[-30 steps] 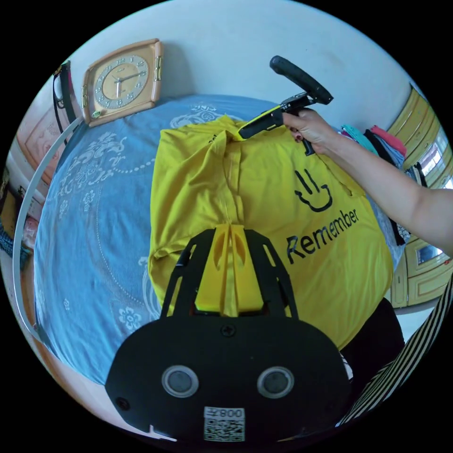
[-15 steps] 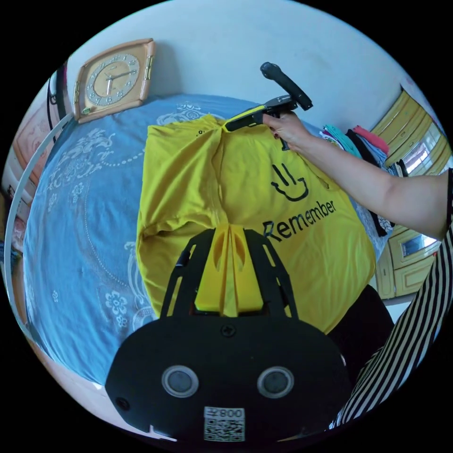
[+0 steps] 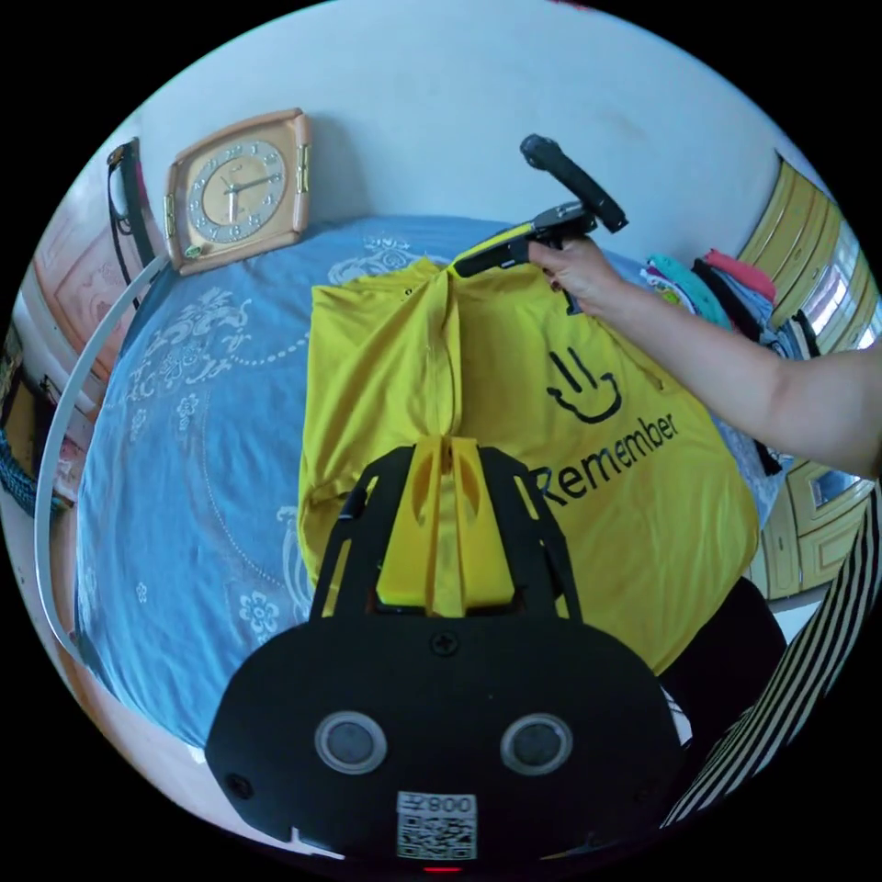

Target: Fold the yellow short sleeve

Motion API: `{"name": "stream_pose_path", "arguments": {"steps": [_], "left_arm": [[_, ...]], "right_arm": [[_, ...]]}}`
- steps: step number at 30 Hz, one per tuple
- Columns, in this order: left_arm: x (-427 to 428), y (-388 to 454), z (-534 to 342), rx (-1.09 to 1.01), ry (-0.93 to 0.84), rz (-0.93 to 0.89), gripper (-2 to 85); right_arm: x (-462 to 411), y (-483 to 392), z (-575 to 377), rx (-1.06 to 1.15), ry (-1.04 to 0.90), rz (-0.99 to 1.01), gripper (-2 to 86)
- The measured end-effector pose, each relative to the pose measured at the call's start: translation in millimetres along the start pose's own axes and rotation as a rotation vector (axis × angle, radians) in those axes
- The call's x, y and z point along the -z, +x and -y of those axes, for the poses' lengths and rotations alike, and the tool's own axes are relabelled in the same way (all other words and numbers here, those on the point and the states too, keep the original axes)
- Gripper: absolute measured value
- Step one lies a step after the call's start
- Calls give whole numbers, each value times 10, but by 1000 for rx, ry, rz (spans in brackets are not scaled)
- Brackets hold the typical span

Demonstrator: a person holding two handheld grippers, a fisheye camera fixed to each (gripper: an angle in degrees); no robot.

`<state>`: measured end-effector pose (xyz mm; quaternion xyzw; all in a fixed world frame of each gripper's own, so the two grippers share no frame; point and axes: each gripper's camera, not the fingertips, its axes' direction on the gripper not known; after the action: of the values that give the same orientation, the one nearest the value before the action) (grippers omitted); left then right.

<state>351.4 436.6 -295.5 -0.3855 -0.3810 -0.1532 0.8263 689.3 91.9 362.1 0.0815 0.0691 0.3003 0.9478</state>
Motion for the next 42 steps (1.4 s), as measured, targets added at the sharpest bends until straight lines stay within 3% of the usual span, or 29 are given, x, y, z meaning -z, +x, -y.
{"name": "stream_pose_path", "arguments": {"steps": [2, 5, 12, 16, 20, 25, 30, 31, 37, 42], "left_arm": [[-1, -13, -50, -9, 13, -7, 16], [-254, -57, -50, 7, -124, -41, 16], [-111, -168, -92, 11, -47, -131, 10], [-25, -255, -117, 17, -9, -131, 13], [-51, -405, -137, 55, -41, -140, 16], [89, -659, -152, 95, 5, -72, 15], [-15, -975, -103, 153, -52, 52, 8], [-119, -1046, -119, 170, -131, 66, 6], [113, -1105, -290, 172, -19, 21, 4], [1, -1114, -403, 145, -90, 17, 3]], "right_arm": [[-29, -7, -10, 14, -19, 0, 3], [-228, 66, -79, -12, -131, 41, 3], [94, 267, -424, -161, -5, 228, 3], [131, -126, -443, -38, 67, 428, 1], [-353, -480, -428, 46, -203, 344, 0], [-33, -486, -603, 9, -43, 429, 1], [-321, -857, -765, 79, -191, 429, 1], [-259, -806, -801, 53, -147, 458, 2], [23, -392, -633, -65, 102, 318, 8], [-443, -233, -399, -119, -45, 281, 4]]}}
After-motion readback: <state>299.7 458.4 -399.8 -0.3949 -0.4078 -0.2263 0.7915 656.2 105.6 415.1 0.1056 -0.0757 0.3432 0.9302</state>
